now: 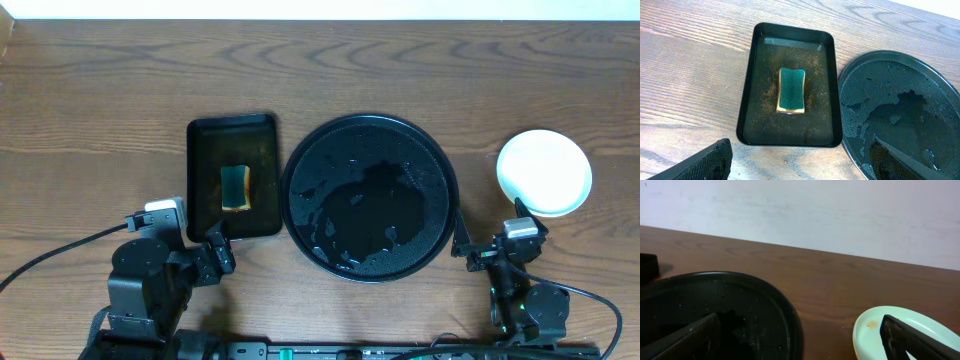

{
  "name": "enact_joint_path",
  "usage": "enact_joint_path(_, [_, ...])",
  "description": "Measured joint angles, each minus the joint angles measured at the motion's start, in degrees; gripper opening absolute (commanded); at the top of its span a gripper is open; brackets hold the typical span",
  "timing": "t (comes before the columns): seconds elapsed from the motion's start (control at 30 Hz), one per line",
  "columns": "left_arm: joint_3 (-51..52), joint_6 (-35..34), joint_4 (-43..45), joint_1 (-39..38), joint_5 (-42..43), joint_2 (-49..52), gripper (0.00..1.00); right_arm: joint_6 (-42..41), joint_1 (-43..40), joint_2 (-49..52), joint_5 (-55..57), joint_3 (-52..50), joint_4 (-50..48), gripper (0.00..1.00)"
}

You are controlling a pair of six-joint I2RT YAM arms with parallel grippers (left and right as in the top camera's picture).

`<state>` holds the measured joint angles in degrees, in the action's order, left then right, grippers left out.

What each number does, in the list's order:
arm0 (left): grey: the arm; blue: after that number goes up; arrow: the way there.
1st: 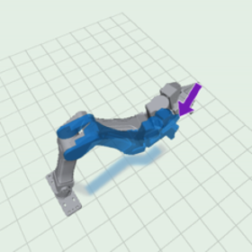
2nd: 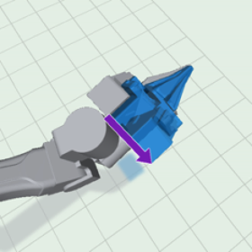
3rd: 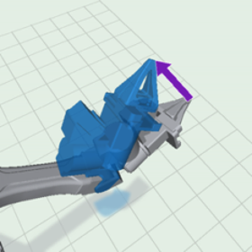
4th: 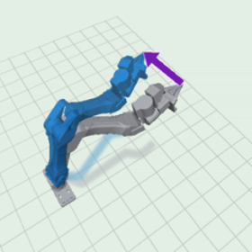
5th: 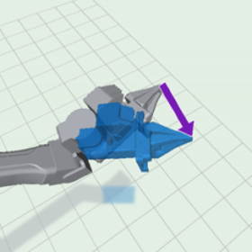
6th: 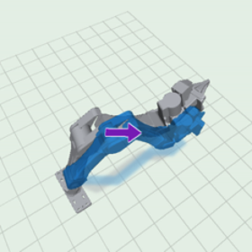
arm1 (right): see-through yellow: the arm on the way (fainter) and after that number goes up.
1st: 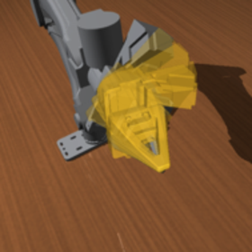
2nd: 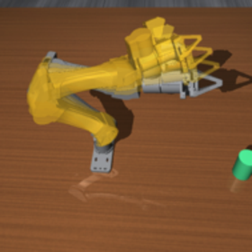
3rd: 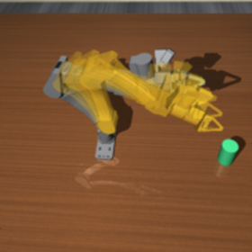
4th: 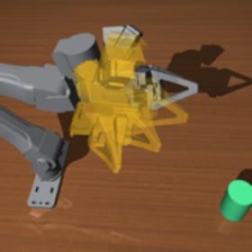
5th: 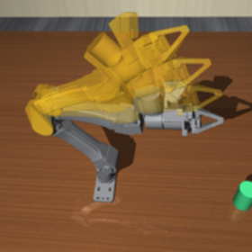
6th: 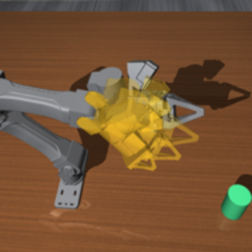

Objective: Clean dirty plates on tray and stack at the side

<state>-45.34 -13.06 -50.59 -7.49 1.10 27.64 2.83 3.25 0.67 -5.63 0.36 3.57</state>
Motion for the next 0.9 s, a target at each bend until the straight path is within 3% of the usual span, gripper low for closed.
enact_joint_path(0.9, [2.2, 0.0, 0.8, 2.7, 0.0, -2.5, 0.88, 0.4, 0.0, 0.0, 0.0, 0.0, 0.0, 0.99])
